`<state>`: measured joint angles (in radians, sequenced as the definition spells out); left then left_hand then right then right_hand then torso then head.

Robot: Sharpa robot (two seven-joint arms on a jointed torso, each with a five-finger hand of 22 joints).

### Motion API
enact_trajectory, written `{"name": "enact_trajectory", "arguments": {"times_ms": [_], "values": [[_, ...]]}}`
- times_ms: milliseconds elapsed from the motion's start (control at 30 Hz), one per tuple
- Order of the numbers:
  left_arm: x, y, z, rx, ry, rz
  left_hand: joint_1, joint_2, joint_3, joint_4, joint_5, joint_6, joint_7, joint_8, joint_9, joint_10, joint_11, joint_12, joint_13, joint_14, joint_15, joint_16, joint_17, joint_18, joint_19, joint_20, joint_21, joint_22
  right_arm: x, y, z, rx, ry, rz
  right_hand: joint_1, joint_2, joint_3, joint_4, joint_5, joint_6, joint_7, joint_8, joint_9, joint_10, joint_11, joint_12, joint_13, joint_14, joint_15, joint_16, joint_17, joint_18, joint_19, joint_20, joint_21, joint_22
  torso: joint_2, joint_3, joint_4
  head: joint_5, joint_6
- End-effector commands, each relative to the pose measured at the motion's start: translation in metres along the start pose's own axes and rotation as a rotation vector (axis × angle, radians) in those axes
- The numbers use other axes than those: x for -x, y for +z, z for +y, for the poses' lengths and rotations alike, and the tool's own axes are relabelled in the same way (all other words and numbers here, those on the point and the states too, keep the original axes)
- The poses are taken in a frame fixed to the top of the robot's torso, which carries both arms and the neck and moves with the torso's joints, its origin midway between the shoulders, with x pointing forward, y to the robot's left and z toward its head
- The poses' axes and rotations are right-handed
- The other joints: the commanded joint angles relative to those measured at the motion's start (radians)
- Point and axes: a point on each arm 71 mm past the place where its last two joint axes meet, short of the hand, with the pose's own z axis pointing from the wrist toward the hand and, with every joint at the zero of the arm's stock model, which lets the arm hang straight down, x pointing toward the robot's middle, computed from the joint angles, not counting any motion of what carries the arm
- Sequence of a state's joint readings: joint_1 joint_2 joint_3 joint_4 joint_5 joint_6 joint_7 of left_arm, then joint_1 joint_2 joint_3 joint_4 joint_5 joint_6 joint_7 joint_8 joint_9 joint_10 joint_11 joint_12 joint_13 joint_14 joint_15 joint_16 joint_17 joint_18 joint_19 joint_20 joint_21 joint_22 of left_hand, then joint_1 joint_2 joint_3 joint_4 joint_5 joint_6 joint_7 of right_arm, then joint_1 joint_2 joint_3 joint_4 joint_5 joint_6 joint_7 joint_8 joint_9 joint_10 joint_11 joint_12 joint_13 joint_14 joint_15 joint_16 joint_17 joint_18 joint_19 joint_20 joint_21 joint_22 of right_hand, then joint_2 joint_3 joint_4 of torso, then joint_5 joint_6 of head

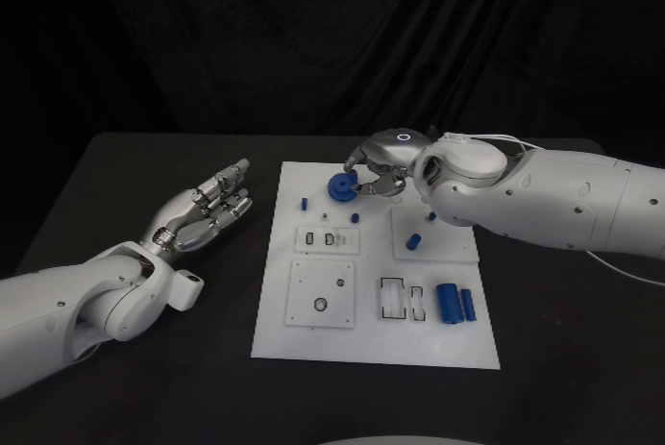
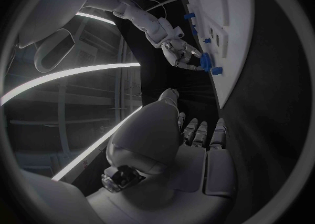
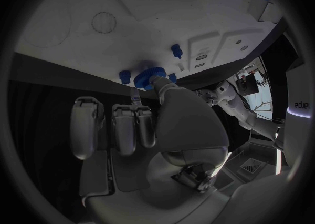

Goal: Assemble the parts on the task board

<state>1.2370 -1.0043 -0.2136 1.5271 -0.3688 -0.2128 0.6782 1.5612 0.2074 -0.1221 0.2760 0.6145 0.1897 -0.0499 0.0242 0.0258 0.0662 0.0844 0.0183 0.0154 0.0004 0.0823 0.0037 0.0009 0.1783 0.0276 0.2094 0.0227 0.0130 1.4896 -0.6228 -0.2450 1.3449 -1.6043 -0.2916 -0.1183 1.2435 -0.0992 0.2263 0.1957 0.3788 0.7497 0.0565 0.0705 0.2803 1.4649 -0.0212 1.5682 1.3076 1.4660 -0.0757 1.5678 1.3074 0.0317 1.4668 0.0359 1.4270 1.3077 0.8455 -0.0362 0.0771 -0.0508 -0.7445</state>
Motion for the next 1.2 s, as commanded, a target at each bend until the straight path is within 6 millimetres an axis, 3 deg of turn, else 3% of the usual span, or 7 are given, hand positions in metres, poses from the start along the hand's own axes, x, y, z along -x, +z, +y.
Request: {"name": "enact_trajectory", "arguments": {"times_ms": [33,767,933,1200], "values": [[-0.001,0.0,-0.007,-0.087,-0.006,0.013,-0.007,-0.001,0.003,0.001,-0.002,0.0,0.01,0.003,0.001,0.003,0.008,-0.004,0.0,0.0,0.005,-0.004,-0.001,0.002,-0.001,0.005,0.002,0.0,0.001,0.001,0.002,0.007,0.002,-0.032,-0.007,-0.001,-0.006,0.002,-0.001,-0.005,0.003,-0.003,-0.002,0.106,0.001,0.003,0.263,0.105,0.005,0.003,0.263,0.009,0.0,0.008,-0.006,0.207,0.001,-0.0008,-0.0002,0.001,0.0],[-0.002,0.0,-0.007,-0.085,-0.008,0.015,-0.008,-0.001,0.004,0.001,-0.005,0.0,0.01,0.003,0.001,0.004,0.008,-0.004,0.0,0.0,0.007,-0.004,-0.001,0.002,-0.001,0.006,0.003,0.0,0.002,0.001,0.003,0.024,0.002,-0.037,0.028,0.022,0.02,-0.023,0.001,0.016,0.007,0.004,-0.012,0.106,0.004,0.003,0.263,0.105,0.009,0.003,0.263,0.01,0.0,0.011,-0.01,0.208,0.0,-0.0007,0.0,0.003,-0.002],[-0.002,0.001,-0.006,-0.084,-0.009,0.017,-0.008,-0.001,0.004,0.001,-0.005,0.0,0.01,0.003,0.001,0.004,0.008,-0.004,0.0,0.0,0.007,-0.004,-0.001,0.002,-0.001,0.006,0.003,0.0,0.0,0.0,0.01,0.078,0.002,-0.012,0.028,0.013,0.021,-0.027,0.0,0.06,0.001,0.017,-0.017,0.106,-0.001,0.003,0.263,0.105,0.004,0.003,0.263,-0.014,0.061,0.007,0.079,0.24,0.001,-0.0004,0.0009,-0.001,-0.001],[-0.003,0.002,-0.006,-0.084,-0.01,0.019,-0.008,-0.001,0.004,0.001,-0.005,0.0,0.011,0.003,0.001,0.004,0.009,-0.004,0.0,0.0,0.008,-0.004,-0.001,0.002,0.0,0.007,0.003,0.001,-0.003,0.004,0.019,0.105,-0.001,0.03,0.003,-0.011,0.001,-0.01,-0.001,0.047,-0.003,0.001,-0.032,0.106,-0.006,0.003,0.263,0.105,-0.001,0.003,0.263,-0.019,0.073,0.002,0.097,0.246,0.0,0.0005,-0.0012,-0.002,0.0]]}}
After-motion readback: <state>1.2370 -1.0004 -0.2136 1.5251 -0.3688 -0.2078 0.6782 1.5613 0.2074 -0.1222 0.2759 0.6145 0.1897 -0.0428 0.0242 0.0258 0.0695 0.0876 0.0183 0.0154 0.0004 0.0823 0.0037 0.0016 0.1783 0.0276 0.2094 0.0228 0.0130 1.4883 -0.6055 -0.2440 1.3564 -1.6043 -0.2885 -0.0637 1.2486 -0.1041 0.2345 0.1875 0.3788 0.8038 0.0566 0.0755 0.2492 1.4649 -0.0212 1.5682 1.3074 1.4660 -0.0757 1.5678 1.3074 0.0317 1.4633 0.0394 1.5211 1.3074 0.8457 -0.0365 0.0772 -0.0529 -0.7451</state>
